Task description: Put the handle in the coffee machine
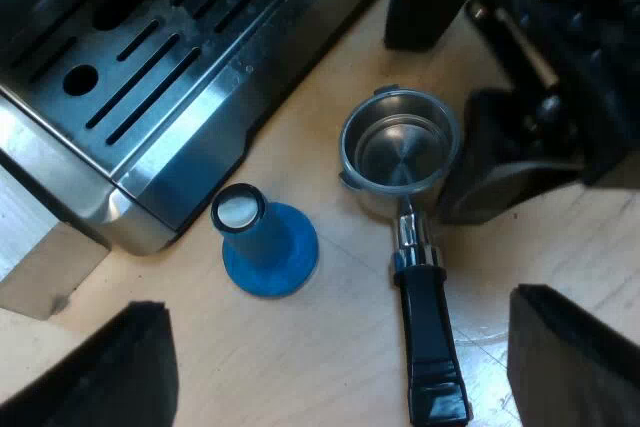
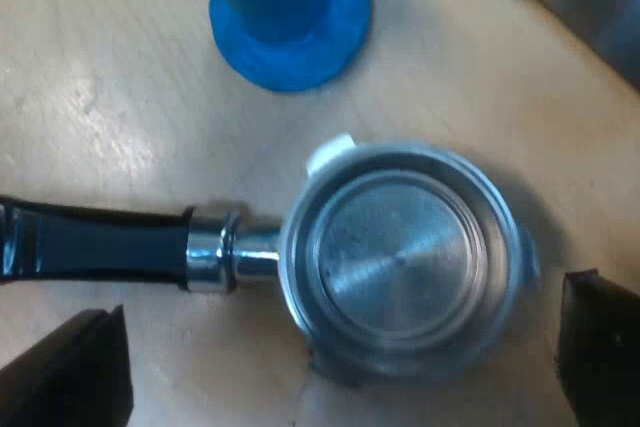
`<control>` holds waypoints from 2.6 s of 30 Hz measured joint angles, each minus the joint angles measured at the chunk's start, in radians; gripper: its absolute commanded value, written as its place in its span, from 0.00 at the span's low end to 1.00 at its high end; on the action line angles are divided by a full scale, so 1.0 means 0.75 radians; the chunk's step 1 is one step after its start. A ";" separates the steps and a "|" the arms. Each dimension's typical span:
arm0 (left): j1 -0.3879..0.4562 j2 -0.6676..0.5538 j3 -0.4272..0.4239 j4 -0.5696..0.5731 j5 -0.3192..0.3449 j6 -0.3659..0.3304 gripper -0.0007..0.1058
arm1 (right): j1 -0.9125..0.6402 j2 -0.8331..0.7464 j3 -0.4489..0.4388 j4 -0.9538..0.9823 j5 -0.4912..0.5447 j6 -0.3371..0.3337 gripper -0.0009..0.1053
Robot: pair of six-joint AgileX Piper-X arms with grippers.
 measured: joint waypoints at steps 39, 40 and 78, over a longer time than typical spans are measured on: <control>0.000 0.000 0.000 0.000 0.000 0.000 0.66 | -0.067 0.194 -0.078 0.002 -0.025 -0.062 0.69; 0.000 0.000 0.000 0.000 0.000 0.000 0.66 | -0.067 0.194 -0.078 0.005 -0.032 -0.062 0.61; 0.000 0.000 0.012 -0.001 0.138 -0.004 0.66 | -0.067 -0.009 -0.080 0.359 -0.010 0.057 0.01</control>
